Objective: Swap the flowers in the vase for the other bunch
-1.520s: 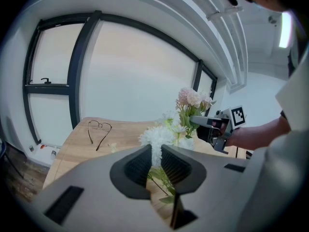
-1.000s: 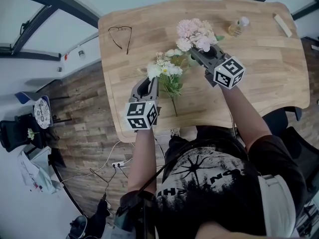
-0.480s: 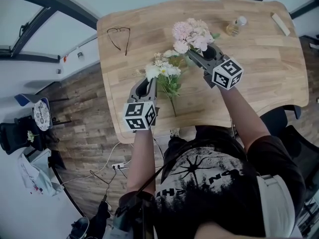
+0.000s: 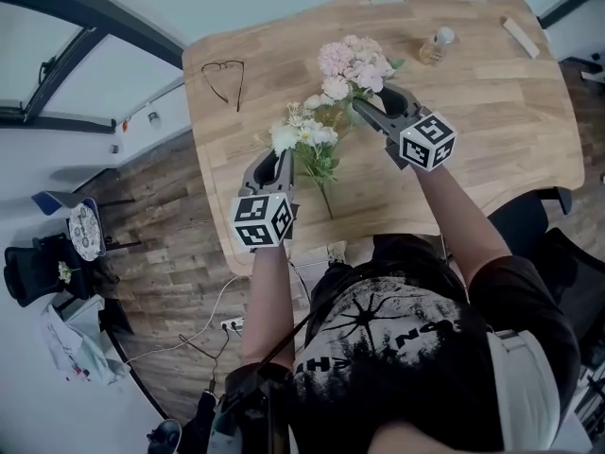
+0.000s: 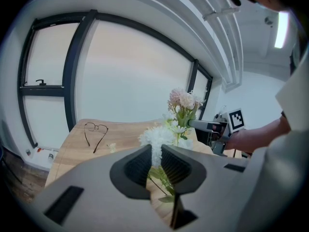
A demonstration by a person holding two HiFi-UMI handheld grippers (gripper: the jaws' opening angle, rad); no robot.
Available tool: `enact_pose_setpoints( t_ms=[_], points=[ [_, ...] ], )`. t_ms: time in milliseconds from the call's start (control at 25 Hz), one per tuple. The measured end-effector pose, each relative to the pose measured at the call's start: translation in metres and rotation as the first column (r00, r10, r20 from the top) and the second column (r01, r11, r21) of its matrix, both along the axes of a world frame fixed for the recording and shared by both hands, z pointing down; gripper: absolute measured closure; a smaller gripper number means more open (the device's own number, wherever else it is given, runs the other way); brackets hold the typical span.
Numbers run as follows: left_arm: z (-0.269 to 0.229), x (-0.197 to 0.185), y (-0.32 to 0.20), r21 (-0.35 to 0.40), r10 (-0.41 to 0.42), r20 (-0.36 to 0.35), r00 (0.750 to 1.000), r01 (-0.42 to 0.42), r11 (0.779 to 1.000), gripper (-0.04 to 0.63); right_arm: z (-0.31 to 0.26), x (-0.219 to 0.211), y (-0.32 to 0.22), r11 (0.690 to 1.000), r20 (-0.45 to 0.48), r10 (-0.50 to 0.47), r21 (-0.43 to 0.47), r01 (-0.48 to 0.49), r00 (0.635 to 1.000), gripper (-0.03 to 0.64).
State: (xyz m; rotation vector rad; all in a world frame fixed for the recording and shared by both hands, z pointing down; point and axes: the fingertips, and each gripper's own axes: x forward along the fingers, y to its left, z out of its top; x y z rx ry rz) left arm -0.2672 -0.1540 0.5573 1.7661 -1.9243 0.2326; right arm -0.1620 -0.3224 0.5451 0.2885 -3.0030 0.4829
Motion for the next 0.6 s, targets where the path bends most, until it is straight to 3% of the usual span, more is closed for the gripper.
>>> enact_pose_setpoints(
  t_ms=[600],
  points=[
    [-0.042,0.003,0.014,0.083,0.065,0.051,0.997,-0.069,0.994,0.525,-0.029,0.051,0.022,0.992,-0.022,0.111,0.067,-0.109,0.994,0.430]
  ],
)
